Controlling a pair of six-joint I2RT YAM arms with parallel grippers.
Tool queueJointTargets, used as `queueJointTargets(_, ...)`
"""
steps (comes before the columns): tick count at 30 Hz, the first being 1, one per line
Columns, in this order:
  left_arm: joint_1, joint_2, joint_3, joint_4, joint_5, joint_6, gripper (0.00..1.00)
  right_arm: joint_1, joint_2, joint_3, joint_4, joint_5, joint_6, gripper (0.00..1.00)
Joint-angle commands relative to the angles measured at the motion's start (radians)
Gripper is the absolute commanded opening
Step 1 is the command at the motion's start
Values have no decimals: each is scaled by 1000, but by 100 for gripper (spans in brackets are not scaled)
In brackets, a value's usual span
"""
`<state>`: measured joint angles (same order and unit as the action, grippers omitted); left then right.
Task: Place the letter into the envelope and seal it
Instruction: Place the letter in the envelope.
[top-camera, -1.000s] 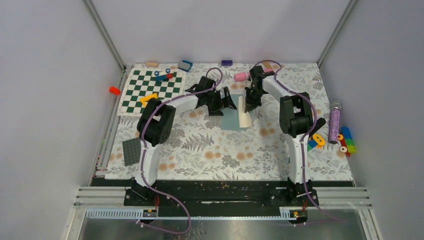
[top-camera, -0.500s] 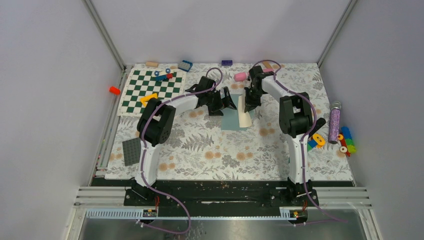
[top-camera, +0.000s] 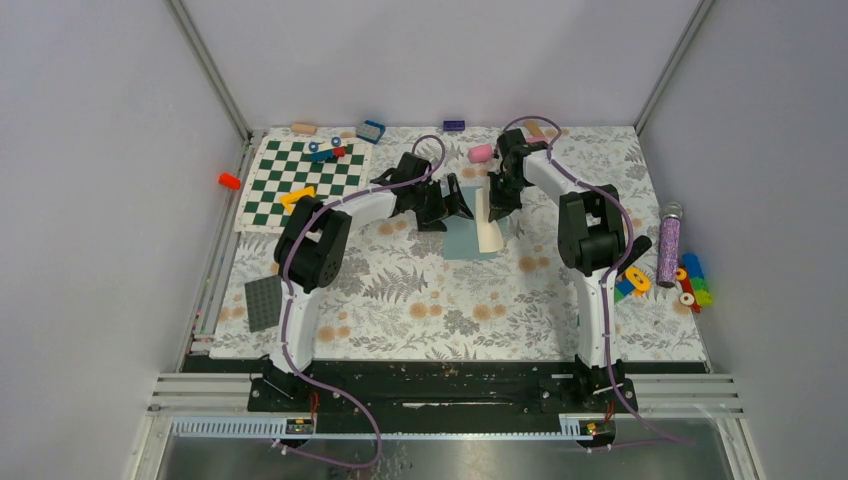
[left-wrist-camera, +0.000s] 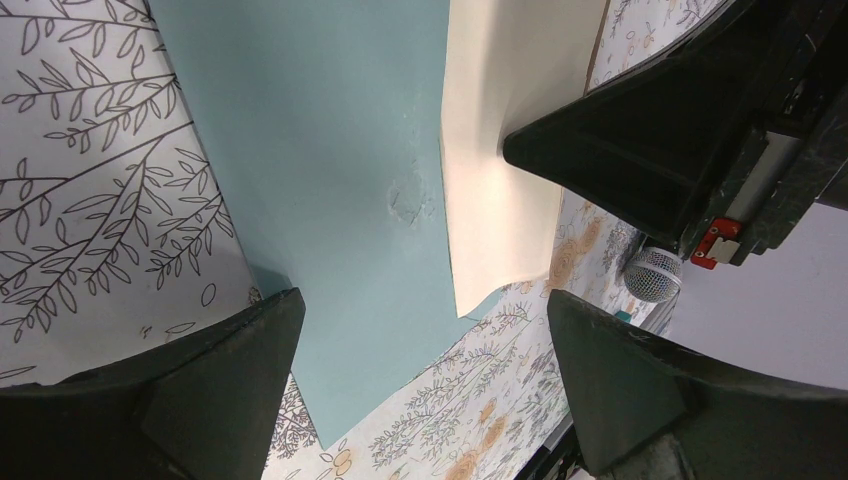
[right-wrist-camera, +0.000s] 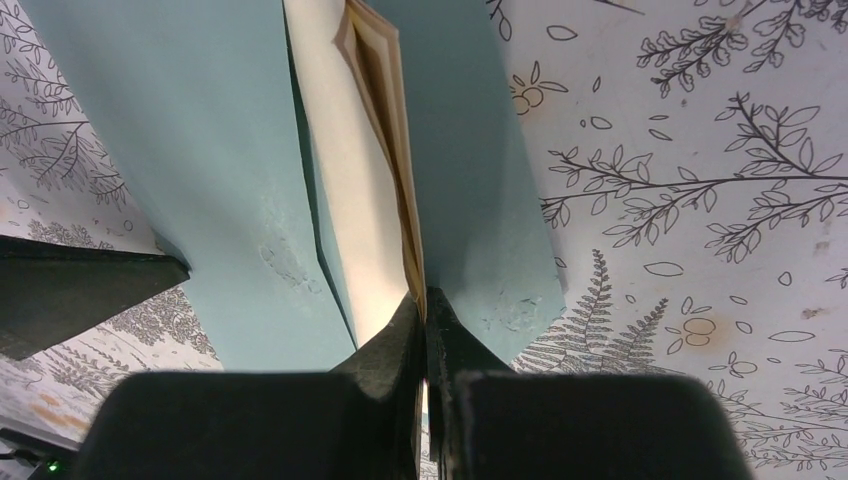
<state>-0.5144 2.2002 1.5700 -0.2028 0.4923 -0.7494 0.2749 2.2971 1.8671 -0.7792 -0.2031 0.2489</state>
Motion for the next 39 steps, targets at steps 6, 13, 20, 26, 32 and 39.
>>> queueJointTargets(6,-15,21,-38,-36,-68,30,99,9,-36,101,-54,-27,-84,0)
queueJointTargets(13,-15,20,-39,-36,-71,32,99,6,21,252,-191,-43,-175,0)
queueJointTargets(20,-15,24,-37,-37,-65,31,99,6,25,221,-196,-120,-178,0)
queueJointTargets(26,-15,22,-32,-36,-65,30,99,7,-21,121,-148,-145,-193,0)
queueJointTargets(32,-18,22,-41,-34,-64,28,99,6,-22,104,-125,-101,-222,0)
queueJointTargets(39,-19,15,-40,-36,-69,26,99,6,-49,31,-57,-81,-196,0)
